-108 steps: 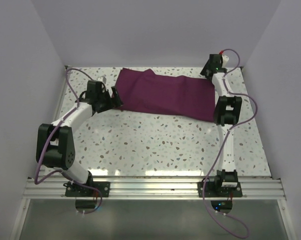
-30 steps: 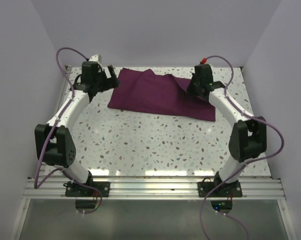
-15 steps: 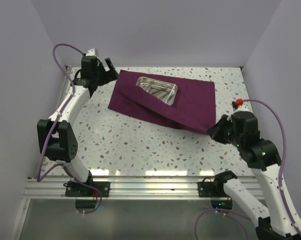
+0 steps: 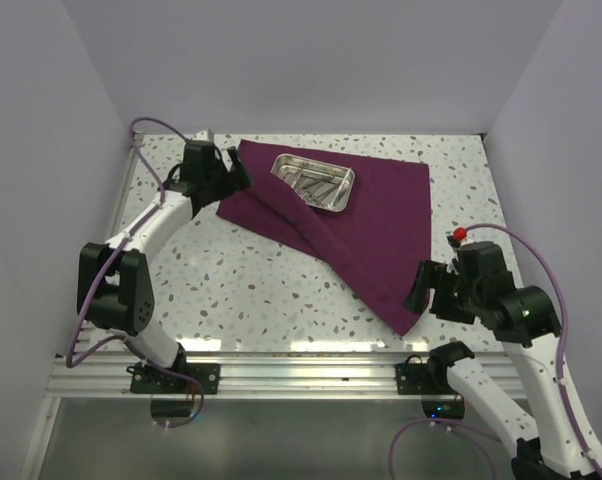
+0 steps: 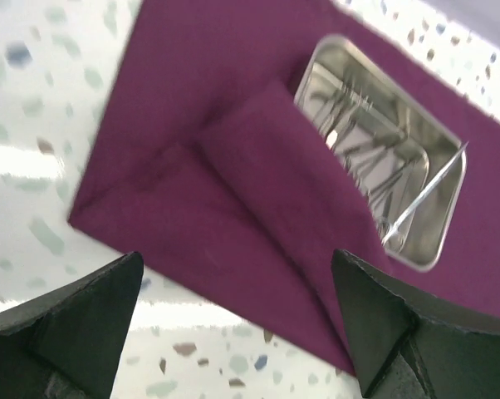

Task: Open and lay out the surgical kit
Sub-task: Open the surgical kit at the center of the board.

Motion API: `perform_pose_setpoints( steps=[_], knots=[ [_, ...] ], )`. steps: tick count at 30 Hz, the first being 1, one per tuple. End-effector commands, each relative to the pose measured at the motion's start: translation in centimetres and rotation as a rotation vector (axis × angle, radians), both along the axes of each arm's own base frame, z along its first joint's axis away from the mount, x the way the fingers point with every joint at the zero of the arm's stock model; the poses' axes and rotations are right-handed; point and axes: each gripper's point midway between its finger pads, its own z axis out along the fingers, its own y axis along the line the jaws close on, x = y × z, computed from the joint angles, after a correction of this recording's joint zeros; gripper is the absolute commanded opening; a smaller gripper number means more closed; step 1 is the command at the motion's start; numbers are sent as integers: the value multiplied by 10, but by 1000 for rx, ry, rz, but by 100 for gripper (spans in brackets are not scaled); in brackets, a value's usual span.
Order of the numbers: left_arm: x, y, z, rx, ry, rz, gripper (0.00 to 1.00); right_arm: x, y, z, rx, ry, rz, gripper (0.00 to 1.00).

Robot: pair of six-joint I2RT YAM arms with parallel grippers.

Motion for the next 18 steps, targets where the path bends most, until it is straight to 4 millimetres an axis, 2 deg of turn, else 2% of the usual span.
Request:
perform_pose_setpoints(
  steps=[1,2,3,4,7,9,10,12,13,14,16,18],
  knots=[
    [-33,-29,-15,-107,34,-39,99,-39,-13,-20,-84,237,17,85],
    [-28,-38,-10,-143,-19,-62,99,-27,-11,-20,-94,227,9,87],
    [-37,-45,-25,-169,0,-88,99,-20,-11,-18,-99,219,6,88],
    [-31,-53,-22,-216,-38,-81,99,-6,-10,-14,-112,199,5,88],
    [-27,-61,-39,-273,-21,-49,99,15,-8,-6,-133,164,9,88],
    [-13,-64,-35,-280,-68,-23,99,26,-6,1,-141,158,26,87],
    [-9,-67,-44,-272,-59,-14,99,28,-5,3,-143,154,30,87],
    [6,-65,-43,-246,-78,27,99,35,-7,8,-163,137,27,86],
    [10,-64,-54,-235,-59,41,99,36,-8,9,-167,140,29,86],
    [18,-56,-55,-212,-79,87,98,38,-8,12,-167,135,26,86],
    [25,-51,-66,-194,-80,125,97,40,-8,14,-172,136,24,86],
    [35,-47,-67,-184,-105,157,96,40,-9,18,-176,135,13,86]
  ],
)
